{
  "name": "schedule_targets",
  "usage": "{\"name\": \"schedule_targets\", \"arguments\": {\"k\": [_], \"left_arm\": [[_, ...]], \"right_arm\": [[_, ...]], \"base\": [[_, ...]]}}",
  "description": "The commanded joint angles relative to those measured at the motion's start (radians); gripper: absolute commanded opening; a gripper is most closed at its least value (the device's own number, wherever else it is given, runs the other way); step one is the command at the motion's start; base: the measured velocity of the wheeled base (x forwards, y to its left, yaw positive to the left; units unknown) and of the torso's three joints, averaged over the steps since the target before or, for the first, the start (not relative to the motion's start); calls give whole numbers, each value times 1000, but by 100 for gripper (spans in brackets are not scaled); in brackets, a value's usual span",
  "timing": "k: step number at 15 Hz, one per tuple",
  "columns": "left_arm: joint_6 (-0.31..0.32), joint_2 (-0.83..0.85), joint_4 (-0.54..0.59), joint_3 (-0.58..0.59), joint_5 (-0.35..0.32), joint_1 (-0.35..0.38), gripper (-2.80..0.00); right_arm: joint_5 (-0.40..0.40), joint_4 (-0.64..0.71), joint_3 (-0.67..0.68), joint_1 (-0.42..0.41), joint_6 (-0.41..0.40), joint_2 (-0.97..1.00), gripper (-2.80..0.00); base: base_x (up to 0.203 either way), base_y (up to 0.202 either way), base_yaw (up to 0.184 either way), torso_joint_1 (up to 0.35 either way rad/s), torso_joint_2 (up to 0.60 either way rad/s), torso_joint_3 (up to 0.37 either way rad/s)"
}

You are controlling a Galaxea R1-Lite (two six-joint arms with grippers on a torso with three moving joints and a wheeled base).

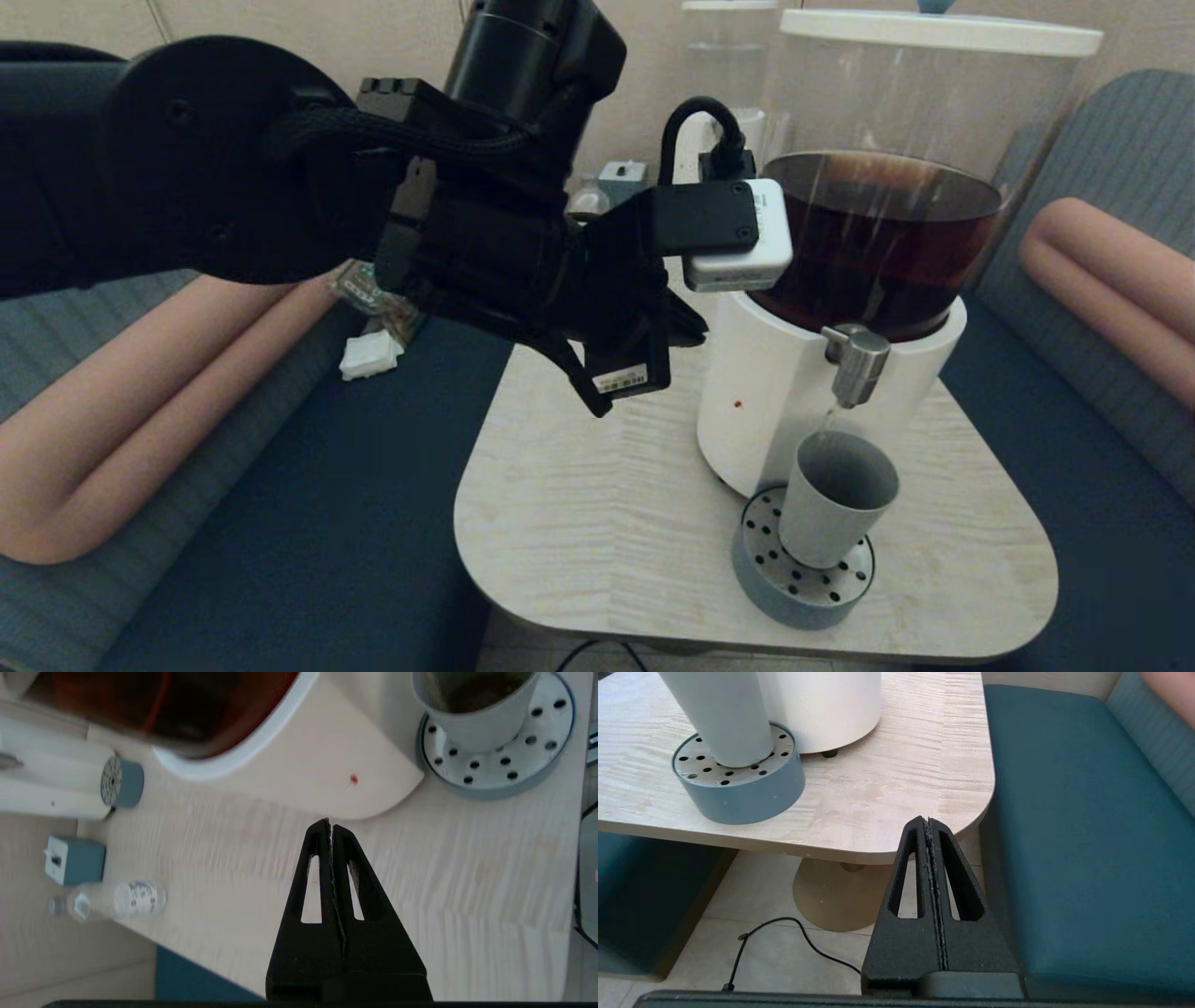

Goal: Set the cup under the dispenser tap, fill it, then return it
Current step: Turn off the faucet

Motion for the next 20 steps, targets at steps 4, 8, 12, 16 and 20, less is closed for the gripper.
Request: {"name": "schedule_targets", "arguments": {"k": [4, 8, 12, 16, 20], "left_arm": [[9, 60, -23, -58, -2, -48, -280], [9, 98, -25, -70, -1, -68, -280], [9, 133, -29, -106, -2, -71, -280], [10, 159, -86, -107, -2, -71, -280], [10, 168, -138, -108, -2, -71, -280]], "right_arm": [[0, 0, 0, 1, 0, 0, -280], [0, -1, 0, 1, 0, 0, -280], [0, 0, 0, 1, 0, 0, -280], [0, 0, 0, 0, 0, 0, -280], [-1, 0, 0, 1, 0, 0, -280]], "base": [[0, 0, 0, 0, 0, 0], [0, 0, 0, 0, 0, 0], [0, 0, 0, 0, 0, 0], [0, 0, 0, 0, 0, 0], [0, 0, 0, 0, 0, 0]]}}
